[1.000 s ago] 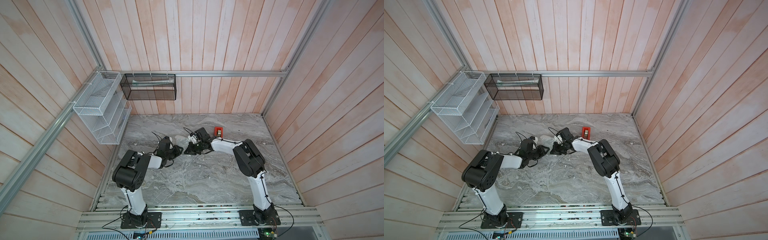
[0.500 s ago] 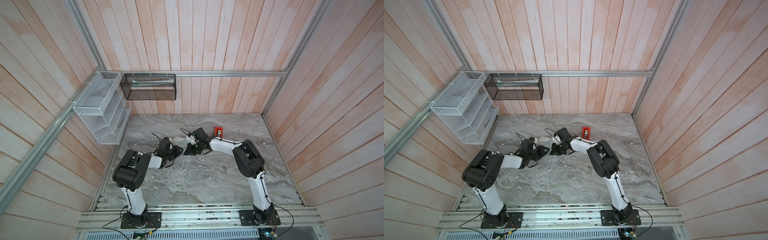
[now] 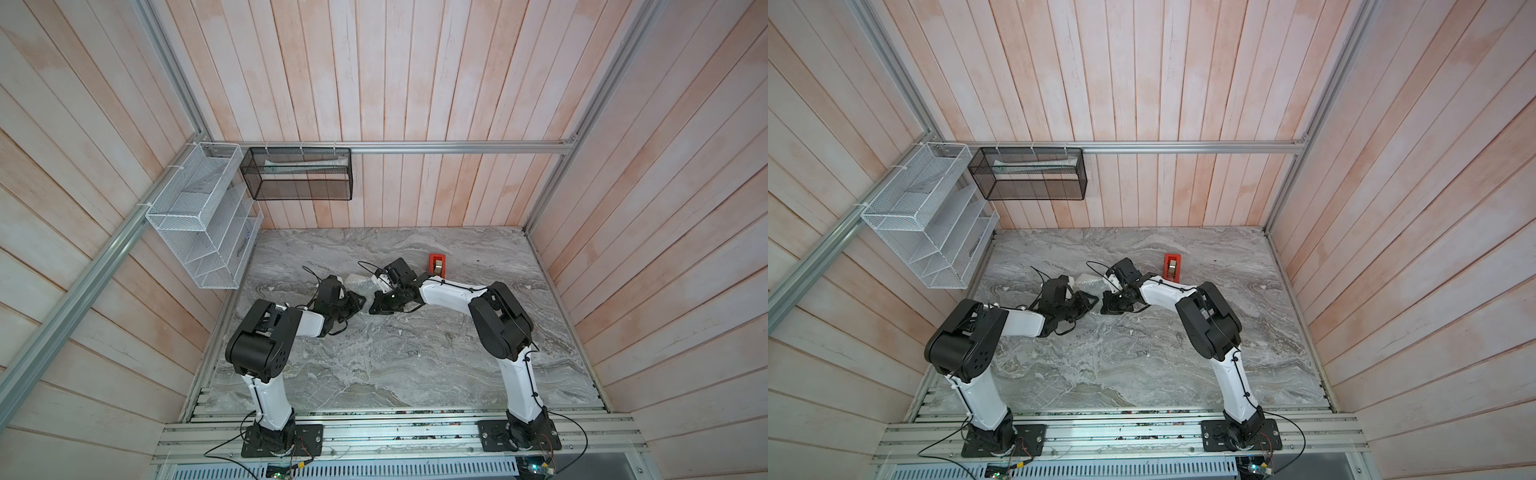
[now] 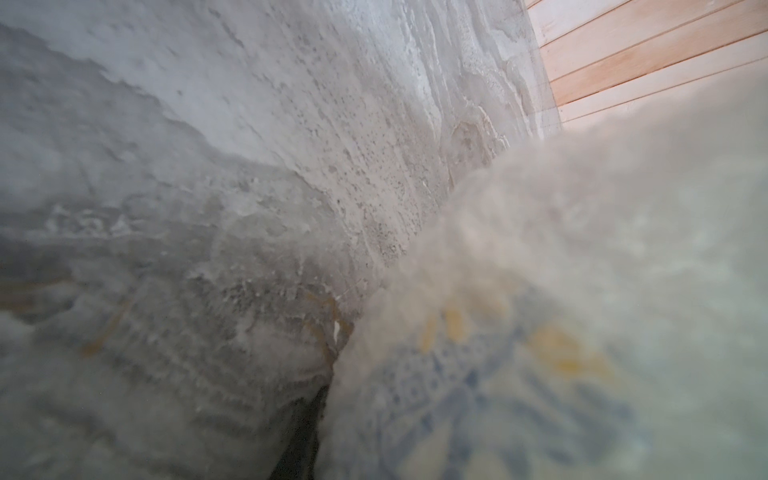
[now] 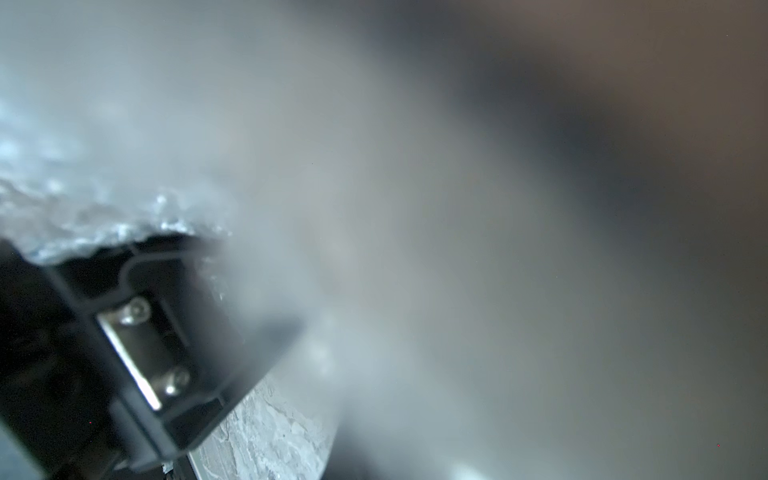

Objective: Wrap bowls in bubble wrap
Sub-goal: Stick the tape on the bubble wrap.

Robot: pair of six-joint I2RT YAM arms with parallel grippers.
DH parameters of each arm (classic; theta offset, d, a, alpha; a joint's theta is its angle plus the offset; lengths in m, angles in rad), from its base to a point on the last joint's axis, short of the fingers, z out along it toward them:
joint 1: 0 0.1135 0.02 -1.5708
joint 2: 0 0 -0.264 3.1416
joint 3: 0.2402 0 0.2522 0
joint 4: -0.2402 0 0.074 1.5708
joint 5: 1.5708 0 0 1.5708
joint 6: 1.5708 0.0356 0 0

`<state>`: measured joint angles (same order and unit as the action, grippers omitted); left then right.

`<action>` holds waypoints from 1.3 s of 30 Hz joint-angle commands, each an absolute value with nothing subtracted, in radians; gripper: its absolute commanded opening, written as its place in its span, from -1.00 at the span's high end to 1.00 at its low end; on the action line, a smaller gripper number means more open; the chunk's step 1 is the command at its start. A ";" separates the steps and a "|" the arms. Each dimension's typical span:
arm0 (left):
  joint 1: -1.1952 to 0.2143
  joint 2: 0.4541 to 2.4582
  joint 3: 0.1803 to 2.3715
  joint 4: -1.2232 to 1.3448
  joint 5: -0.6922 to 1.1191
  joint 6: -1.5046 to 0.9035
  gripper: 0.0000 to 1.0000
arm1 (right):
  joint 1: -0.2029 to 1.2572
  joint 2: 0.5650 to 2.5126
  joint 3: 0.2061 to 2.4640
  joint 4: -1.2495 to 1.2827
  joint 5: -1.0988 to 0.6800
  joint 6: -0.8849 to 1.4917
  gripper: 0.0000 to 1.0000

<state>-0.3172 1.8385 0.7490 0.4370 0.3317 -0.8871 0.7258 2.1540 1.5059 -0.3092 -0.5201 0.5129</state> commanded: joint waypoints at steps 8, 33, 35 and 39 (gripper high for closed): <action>-0.312 1.858 0.784 0.484 0.237 -0.922 0.36 | 0.794 2.157 1.464 -0.572 -0.620 0.506 1.00; -0.295 1.736 0.845 0.255 0.175 -0.896 -0.64 | 0.468 1.778 1.262 -0.321 -0.670 0.603 0.65; -0.285 1.692 0.817 0.240 0.147 -0.891 -0.73 | 0.434 1.751 1.240 -0.307 -0.655 0.589 0.56; -0.231 1.581 0.753 0.210 0.125 -0.862 -0.83 | 0.375 1.697 1.213 -0.303 -0.591 0.546 0.37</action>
<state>-0.2661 1.6466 0.7937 0.2485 0.1707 -0.8974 0.4030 1.7550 1.2224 -0.3378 -0.6392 0.5835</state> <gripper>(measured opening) 0.909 0.309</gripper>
